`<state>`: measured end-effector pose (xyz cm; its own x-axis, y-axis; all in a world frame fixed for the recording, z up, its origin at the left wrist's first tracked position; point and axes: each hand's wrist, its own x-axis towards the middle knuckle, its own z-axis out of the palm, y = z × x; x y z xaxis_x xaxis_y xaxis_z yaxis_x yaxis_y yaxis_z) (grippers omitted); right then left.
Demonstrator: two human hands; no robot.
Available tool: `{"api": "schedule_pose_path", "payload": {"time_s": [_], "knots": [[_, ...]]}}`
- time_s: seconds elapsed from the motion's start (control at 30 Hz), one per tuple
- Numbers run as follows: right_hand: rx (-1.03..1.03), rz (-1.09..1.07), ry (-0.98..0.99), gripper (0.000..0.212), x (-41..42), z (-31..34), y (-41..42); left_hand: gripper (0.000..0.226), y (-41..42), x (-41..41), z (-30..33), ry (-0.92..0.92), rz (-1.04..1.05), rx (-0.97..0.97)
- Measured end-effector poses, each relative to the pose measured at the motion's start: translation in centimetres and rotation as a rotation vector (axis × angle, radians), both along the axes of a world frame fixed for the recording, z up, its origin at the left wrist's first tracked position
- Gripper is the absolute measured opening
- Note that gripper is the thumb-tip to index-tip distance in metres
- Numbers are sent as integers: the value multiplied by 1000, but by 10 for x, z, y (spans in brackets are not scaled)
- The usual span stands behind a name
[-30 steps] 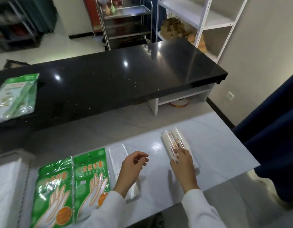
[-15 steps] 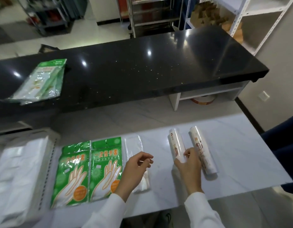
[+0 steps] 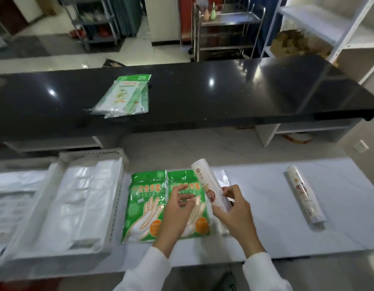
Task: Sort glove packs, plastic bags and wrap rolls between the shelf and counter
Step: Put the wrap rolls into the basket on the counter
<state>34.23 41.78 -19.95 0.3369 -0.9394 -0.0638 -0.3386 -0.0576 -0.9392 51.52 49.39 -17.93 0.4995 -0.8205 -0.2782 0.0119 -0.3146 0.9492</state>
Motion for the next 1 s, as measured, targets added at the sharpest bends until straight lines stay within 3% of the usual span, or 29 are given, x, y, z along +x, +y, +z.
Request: {"api": "schedule_pose_path", "payload": {"time_s": [0.17,0.37,0.67,1.0], "knots": [[-76,128,-27,45,71,12,68,62,62,62,9,127,103,-97],[-156,287,11,46,141,31,133,72,134,124,20,209,265,-218],[-206,560,-8,50,249,38,183,73,219,209,23,265,591,-352],[-147,696,-58,44,337,44,166,65,237,297,39,215,884,-434]]}}
